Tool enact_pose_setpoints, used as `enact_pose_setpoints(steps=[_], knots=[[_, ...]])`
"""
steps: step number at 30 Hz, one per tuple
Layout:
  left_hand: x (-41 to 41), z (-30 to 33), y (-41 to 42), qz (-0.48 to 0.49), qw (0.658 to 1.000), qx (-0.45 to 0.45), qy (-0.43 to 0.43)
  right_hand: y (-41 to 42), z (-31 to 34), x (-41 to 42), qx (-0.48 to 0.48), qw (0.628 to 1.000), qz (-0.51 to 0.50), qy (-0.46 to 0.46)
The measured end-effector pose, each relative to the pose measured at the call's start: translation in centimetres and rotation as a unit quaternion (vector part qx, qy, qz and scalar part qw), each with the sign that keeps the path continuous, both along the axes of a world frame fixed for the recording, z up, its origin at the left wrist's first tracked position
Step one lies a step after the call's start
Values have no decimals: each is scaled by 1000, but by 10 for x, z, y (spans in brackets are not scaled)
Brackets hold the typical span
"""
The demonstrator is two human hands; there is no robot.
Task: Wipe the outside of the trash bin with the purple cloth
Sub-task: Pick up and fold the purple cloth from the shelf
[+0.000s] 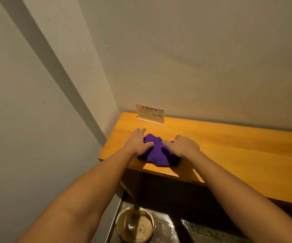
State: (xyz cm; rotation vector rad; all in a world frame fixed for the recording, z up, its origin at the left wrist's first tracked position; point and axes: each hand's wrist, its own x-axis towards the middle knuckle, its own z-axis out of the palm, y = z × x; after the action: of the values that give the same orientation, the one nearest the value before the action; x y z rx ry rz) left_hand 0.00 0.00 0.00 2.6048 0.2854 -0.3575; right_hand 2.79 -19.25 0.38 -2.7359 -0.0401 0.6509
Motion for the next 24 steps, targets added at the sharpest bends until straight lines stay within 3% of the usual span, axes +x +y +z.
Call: enact_pose_setpoints(steps=[4,8,10,12,17,22,24], knots=[[6,-21,-10,31,997,-44,55,7,-23,-12,-52,993,110,-2],[5,-30,-9,88,979,-149,105,4,-42,-14,-65,976,183,-95],[-1,-26,-6,114,962,-226,105,3,-40,-10,-11,981,175,-81],[-8,-19,-2,144,937,-310,75,1,-34,-2,104,983,147,-21],[-32,11,14,229,847,-481,9,-12,-5,-6,378,921,75,57],[-74,42,17,223,768,-600,31,-11,30,-37,493,861,85,91],[-92,49,17,176,776,-605,44,-10,39,-53,493,860,94,97]])
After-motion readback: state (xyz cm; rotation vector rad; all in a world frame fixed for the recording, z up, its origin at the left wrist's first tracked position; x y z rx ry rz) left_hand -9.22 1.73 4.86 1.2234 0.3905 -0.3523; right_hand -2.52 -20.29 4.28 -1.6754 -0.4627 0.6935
